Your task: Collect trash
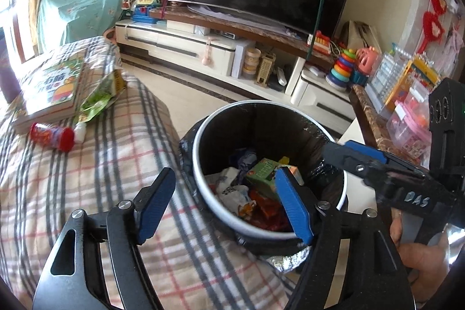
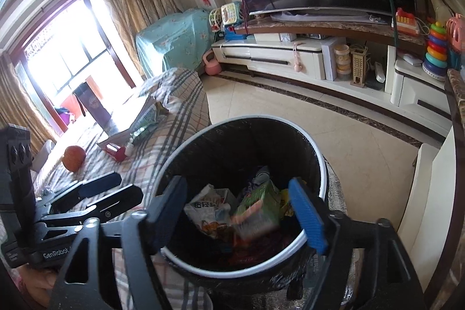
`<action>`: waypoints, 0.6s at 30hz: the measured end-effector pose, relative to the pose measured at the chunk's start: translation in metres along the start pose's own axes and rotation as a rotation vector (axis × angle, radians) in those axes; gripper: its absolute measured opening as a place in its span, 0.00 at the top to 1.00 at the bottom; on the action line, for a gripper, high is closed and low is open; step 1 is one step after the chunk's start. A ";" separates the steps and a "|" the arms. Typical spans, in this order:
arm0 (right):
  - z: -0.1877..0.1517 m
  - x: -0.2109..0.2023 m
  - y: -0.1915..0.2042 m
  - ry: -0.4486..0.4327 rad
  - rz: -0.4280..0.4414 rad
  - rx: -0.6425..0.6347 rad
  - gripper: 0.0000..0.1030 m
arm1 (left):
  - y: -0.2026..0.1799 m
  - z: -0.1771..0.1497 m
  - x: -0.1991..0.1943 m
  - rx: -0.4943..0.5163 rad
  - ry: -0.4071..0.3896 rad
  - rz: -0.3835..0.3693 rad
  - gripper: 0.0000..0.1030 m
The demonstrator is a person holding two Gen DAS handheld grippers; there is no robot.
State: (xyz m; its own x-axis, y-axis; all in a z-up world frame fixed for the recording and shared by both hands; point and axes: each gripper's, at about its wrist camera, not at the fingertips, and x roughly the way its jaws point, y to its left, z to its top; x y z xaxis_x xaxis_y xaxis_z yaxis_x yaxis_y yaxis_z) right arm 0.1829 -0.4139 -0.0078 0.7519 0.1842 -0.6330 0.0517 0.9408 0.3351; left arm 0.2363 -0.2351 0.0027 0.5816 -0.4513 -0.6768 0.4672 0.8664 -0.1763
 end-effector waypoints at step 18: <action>-0.052 -0.051 0.068 -0.112 0.049 0.023 0.02 | 0.063 -0.074 -0.095 -0.134 -0.122 0.088 0.21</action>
State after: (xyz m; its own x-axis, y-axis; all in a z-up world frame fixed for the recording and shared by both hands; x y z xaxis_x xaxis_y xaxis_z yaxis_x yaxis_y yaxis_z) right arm 0.1136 -0.3444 0.0108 0.8224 0.1961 -0.5341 0.0267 0.9244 0.3805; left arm 0.1612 -0.1219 0.0034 0.6964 -0.3878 -0.6039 0.3230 0.9207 -0.2189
